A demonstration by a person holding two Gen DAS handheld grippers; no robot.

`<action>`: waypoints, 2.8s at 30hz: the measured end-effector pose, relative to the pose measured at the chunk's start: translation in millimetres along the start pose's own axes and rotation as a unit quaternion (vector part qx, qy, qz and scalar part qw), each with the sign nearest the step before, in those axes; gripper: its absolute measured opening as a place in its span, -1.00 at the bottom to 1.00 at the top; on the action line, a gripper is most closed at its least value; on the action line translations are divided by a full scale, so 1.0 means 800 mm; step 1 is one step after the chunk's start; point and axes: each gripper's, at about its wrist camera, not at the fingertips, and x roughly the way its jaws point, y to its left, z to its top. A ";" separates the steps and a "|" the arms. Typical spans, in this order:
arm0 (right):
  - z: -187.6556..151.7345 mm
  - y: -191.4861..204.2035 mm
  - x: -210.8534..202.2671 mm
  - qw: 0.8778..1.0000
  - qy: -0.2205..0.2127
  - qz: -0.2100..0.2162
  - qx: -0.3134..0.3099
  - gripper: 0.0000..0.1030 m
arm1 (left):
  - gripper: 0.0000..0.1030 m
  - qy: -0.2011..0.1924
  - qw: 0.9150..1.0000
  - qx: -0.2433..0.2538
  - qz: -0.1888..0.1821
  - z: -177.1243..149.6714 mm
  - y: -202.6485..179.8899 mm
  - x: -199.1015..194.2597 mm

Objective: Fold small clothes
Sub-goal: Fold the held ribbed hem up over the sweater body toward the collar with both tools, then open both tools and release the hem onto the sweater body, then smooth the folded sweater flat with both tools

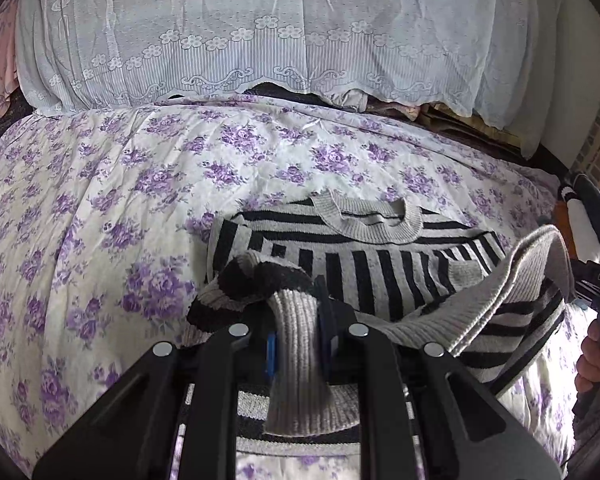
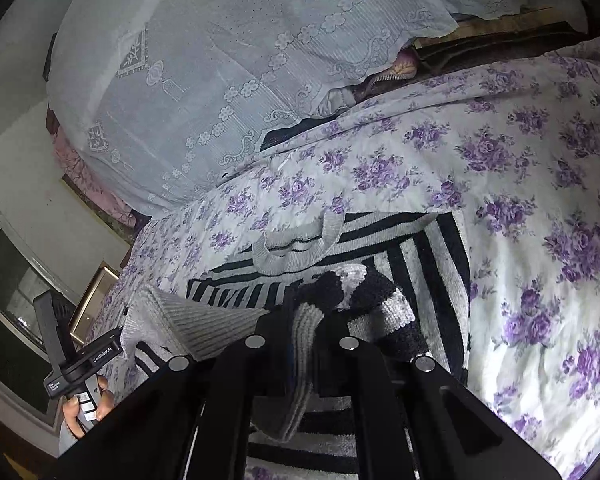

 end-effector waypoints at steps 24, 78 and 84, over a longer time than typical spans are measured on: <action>0.025 -0.082 0.101 0.997 -0.032 -0.016 0.067 -0.62 | 0.04 -0.008 0.996 -0.084 0.014 0.012 0.027 0.114; -0.108 0.082 0.112 0.964 0.048 -0.152 -0.214 -0.16 | 0.92 0.025 0.988 0.024 0.149 -0.076 -0.028 0.078; -0.118 0.087 0.080 0.967 0.008 -0.145 -0.211 -0.17 | 0.91 0.014 0.988 0.024 0.154 -0.087 -0.030 0.063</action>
